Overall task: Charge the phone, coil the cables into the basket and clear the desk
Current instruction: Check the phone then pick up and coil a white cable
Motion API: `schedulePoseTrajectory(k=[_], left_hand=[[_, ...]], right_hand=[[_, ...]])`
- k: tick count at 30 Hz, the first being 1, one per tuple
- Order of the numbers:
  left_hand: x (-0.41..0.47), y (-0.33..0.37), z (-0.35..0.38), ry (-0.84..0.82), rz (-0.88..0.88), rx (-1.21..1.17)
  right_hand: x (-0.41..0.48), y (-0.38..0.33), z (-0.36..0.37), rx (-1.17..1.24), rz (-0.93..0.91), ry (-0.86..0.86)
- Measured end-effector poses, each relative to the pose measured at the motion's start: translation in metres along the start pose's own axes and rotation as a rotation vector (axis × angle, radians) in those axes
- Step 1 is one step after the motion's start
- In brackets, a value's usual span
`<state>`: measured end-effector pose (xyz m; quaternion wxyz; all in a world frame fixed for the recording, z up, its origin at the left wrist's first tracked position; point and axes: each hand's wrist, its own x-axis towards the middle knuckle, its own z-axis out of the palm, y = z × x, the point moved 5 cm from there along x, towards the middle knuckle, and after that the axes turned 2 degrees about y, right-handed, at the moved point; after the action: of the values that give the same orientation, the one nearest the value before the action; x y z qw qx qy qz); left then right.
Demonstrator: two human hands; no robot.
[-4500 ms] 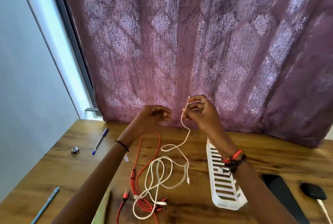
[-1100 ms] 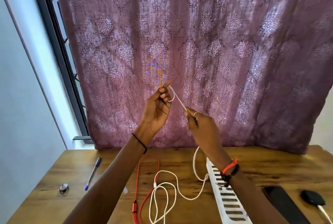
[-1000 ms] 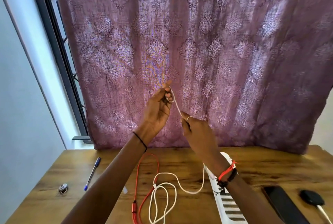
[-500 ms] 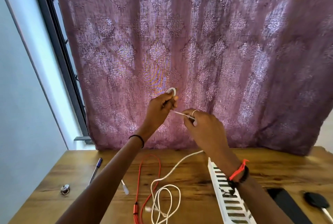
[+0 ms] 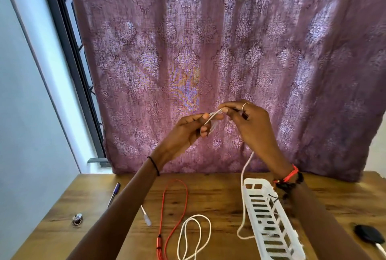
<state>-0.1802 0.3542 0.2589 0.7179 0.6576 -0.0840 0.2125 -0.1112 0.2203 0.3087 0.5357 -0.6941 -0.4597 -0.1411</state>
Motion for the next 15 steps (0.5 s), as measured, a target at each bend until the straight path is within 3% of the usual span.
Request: schedulePoseTrajectory(k=[10, 15], left_hand=[[-0.003, 0.0, 0.008, 0.028, -0.093, -0.593], [-0.003, -0.005, 0.007, 0.084, -0.077, -0.816]], right_hand=[[-0.008, 0.006, 0.018, 0.313, 0.104, -0.033], [-0.016, 0.018, 0.032, 0.239, 0.149, -0.013]])
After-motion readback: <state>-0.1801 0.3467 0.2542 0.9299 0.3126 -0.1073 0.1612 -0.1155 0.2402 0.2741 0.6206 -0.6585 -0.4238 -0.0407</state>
